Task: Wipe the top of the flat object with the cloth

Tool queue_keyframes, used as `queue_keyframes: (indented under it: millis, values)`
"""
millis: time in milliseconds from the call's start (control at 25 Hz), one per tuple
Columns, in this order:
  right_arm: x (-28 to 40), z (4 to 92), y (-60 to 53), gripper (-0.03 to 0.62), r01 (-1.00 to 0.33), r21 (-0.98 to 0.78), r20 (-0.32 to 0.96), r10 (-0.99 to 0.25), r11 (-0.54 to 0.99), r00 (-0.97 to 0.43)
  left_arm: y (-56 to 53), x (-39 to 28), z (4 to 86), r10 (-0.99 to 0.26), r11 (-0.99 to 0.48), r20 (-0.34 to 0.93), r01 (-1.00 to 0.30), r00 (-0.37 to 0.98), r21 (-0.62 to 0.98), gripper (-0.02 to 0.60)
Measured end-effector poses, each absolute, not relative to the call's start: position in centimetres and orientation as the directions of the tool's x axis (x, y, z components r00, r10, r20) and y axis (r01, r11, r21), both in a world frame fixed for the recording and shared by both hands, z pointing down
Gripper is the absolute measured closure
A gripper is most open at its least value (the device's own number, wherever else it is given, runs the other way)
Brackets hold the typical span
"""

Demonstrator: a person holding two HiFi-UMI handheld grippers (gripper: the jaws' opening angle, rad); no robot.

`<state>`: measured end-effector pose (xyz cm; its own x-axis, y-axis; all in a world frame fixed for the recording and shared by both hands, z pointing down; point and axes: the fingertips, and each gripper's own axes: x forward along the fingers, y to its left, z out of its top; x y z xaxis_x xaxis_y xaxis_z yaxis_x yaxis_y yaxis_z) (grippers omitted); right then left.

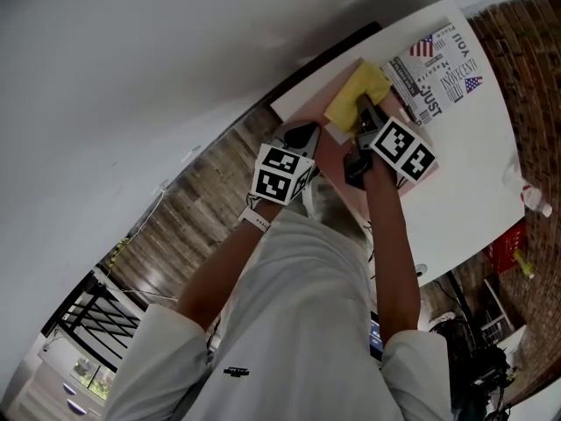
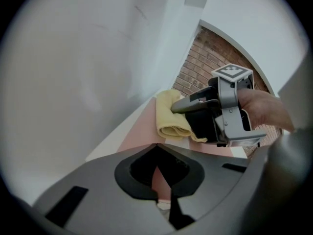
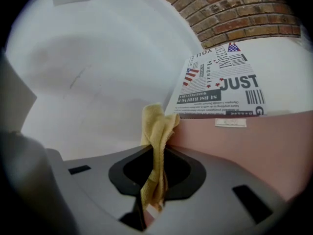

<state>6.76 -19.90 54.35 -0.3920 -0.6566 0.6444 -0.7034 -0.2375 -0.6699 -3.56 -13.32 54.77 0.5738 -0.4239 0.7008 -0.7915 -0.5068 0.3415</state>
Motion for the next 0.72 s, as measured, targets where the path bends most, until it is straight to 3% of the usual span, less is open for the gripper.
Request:
queue_keyframes:
  millis: [720]
  values:
    - [14.3, 54.7, -13.0, 0.537, -0.722, -0.614, 0.690, -0.661, -0.319, -0.295, -13.4, -3.7, 54.7, -0.490, -0.503, 0.713, -0.830, 0.502, 0.239, 0.566]
